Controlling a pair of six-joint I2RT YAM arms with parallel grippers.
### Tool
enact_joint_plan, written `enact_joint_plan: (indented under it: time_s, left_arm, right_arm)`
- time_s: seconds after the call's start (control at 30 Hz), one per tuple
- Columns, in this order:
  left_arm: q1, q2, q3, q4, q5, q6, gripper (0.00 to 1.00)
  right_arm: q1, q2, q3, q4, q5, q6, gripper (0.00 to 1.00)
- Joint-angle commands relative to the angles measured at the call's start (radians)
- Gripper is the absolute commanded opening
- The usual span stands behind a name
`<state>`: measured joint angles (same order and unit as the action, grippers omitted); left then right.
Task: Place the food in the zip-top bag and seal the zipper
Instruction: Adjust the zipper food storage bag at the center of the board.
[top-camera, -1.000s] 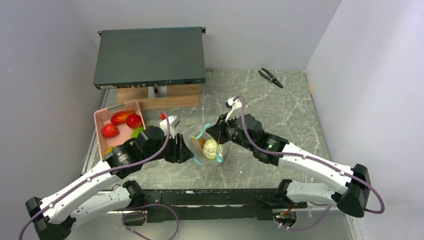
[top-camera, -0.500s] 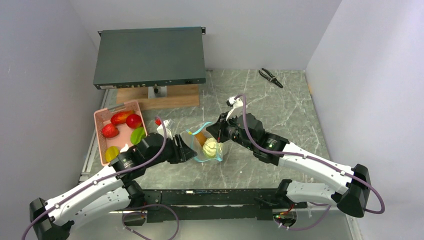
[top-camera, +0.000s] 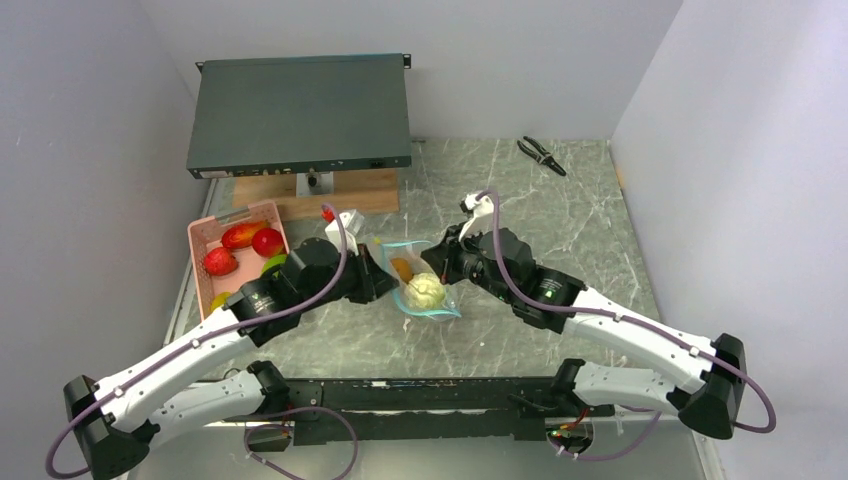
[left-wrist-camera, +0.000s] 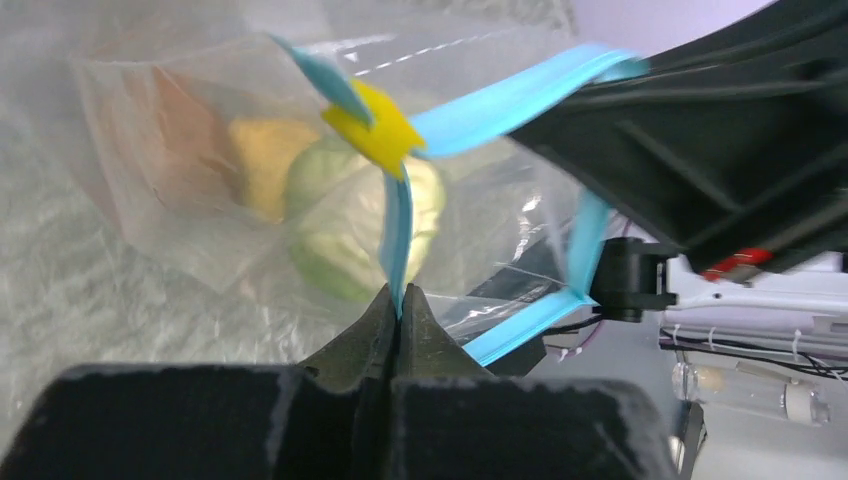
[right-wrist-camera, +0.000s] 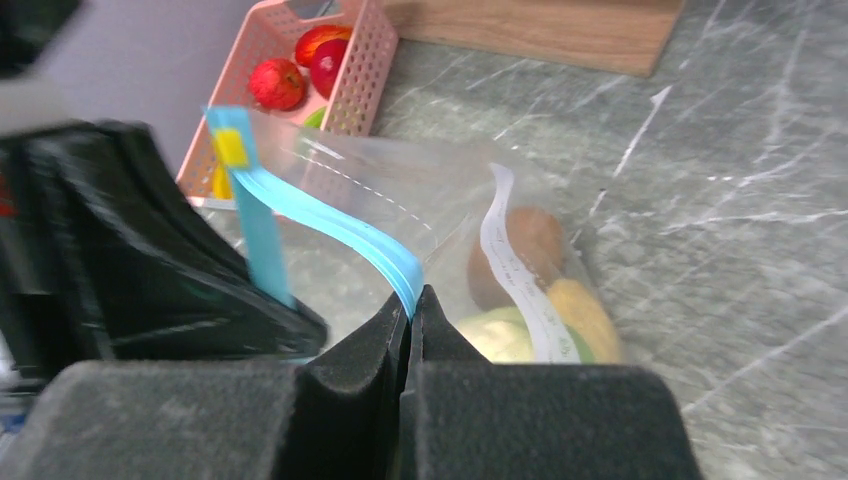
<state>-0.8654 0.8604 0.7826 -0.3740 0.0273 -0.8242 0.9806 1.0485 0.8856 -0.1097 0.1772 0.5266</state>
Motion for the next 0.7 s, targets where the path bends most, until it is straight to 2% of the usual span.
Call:
enact_joint_plan:
  time_s: [0.0, 0.17, 0.4, 0.43, 0.47, 0.5, 0.53, 0.57, 0.6, 0.67]
  left_arm:
    - [0.000, -0.003, 0.115, 0.006, -0.023, 0.098, 0.00]
    - [-0.001, -0.013, 0.142, -0.004, -0.024, 0.107, 0.00]
    - [0.006, 0.010, 0.105, -0.028, -0.061, 0.074, 0.00]
    - [0.007, 0.016, 0.107, -0.034, -0.055, 0.070, 0.04]
    - [0.007, 0.020, 0.110, -0.036, -0.046, 0.073, 0.13]
    - [0.007, 0.024, 0.113, -0.031, -0.038, 0.084, 0.27]
    - [0.008, 0.025, 0.117, -0.028, -0.028, 0.094, 0.47]
    - [0.007, 0.025, 0.125, -0.033, -0.019, 0.104, 0.59]
    - [0.006, 0.024, 0.139, -0.040, -0.018, 0.115, 0.66]
    - [0.008, 0.018, 0.162, -0.066, -0.018, 0.142, 0.71]
  right_arm:
    - [0.000, -0.074, 0.019, -0.023, 0.124, -0.079, 0.00]
    - [0.000, -0.131, 0.028, -0.076, 0.206, -0.138, 0.00]
    - [-0.001, -0.153, 0.006, -0.067, 0.179, -0.133, 0.00]
    - [0.000, -0.149, 0.006, -0.068, 0.171, -0.129, 0.00]
    - [-0.001, -0.144, 0.005, -0.066, 0.168, -0.127, 0.00]
    - [-0.002, -0.140, 0.001, -0.062, 0.160, -0.124, 0.00]
    - [-0.001, -0.139, -0.004, -0.056, 0.156, -0.123, 0.00]
    - [-0.001, -0.137, -0.009, -0.051, 0.152, -0.123, 0.00]
    - [-0.001, -0.134, -0.012, -0.048, 0.151, -0.123, 0.00]
    - [0.000, -0.125, -0.018, -0.044, 0.148, -0.123, 0.00]
